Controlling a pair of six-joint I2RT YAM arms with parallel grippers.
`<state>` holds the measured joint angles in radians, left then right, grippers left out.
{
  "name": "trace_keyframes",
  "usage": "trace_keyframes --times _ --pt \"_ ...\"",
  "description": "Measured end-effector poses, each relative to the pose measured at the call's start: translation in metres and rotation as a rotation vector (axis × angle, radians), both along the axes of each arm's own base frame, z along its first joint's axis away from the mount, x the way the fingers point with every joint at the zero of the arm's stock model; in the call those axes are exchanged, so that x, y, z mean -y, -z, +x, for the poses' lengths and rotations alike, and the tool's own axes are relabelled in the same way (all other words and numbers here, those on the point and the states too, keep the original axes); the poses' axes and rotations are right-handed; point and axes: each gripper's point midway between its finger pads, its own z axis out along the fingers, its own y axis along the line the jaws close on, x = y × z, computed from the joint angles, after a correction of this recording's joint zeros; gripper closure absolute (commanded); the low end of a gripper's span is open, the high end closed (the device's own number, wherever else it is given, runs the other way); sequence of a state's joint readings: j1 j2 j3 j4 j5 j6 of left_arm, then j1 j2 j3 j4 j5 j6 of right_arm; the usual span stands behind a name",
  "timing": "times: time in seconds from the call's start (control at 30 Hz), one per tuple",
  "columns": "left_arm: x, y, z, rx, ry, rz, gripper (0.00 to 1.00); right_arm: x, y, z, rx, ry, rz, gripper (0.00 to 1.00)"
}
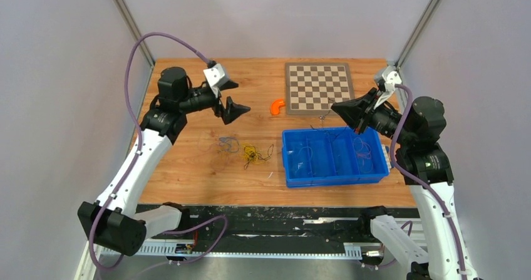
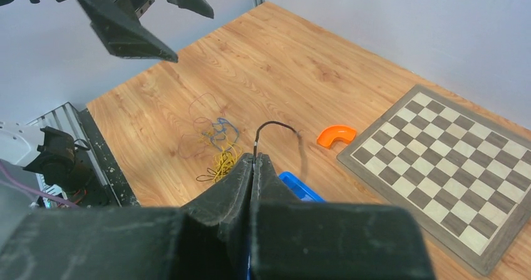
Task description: Untangle the cables
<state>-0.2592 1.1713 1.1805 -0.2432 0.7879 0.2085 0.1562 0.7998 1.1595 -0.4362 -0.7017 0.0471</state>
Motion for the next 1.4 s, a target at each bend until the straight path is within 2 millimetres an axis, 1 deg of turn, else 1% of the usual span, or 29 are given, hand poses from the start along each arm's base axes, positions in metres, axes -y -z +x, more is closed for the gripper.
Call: trace_keyframes --times 0.07,0.17,0.27,0.37,0.43,0.53,0.63,0.8,0.9,0.97,1.07,1.13,1.3,1.37,1.4 --pt "0.020 -0.006 -0.017 0.014 0.078 -0.008 0.00 -0.002 0.001 -0.001 -0.008 -0.016 0.002 1.00" --pt "0.060 -0.025 -0.047 0.073 0.215 -0.035 0.00 -0.007 0.001 -0.007 -0.012 -0.061 0.012 1.00" --pt "0.099 -0.056 -0.082 0.160 0.340 -0.082 0.00 -0.013 0.004 -0.013 -0.027 -0.112 0.024 1.00" --pt "0.130 -0.086 -0.108 0.259 0.417 -0.137 0.00 -0.018 0.008 -0.018 -0.043 -0.156 0.034 1.00" --pt "0.144 -0.100 -0.116 0.310 0.441 -0.159 0.00 -0.020 0.010 -0.019 -0.053 -0.178 0.039 1.00" --pt "0.165 -0.109 -0.118 0.347 0.458 -0.167 0.00 -0.023 0.010 -0.021 -0.062 -0.204 0.047 1.00" --pt "0.182 -0.102 -0.112 0.336 0.459 -0.155 0.00 -0.026 0.008 -0.023 -0.059 -0.227 0.054 1.00" --pt "0.206 -0.078 -0.101 0.261 0.463 -0.130 0.00 -0.031 0.006 -0.025 -0.046 -0.246 0.065 1.00" --pt "0.217 -0.064 -0.105 0.185 0.478 -0.128 0.01 -0.032 0.005 -0.022 -0.042 -0.236 0.073 1.00" --pt "0.222 -0.061 -0.112 0.142 0.490 -0.137 0.04 -0.031 0.003 -0.018 -0.036 -0.218 0.082 1.00" --pt "0.228 -0.064 -0.123 0.108 0.498 -0.159 0.07 -0.031 0.004 -0.012 -0.043 -0.189 0.101 1.00" --pt "0.232 -0.065 -0.126 0.087 0.489 -0.170 0.09 -0.031 0.006 -0.008 -0.053 -0.167 0.116 1.00" --pt "0.243 -0.058 -0.117 -0.002 0.438 -0.183 0.10 -0.031 0.010 0.002 -0.083 -0.104 0.151 1.00" --pt "0.247 -0.051 -0.111 -0.038 0.410 -0.180 0.13 -0.032 0.008 0.005 -0.095 -0.085 0.174 1.00" --pt "0.250 -0.045 -0.109 -0.058 0.395 -0.174 0.17 -0.032 0.008 0.006 -0.102 -0.076 0.188 1.00"
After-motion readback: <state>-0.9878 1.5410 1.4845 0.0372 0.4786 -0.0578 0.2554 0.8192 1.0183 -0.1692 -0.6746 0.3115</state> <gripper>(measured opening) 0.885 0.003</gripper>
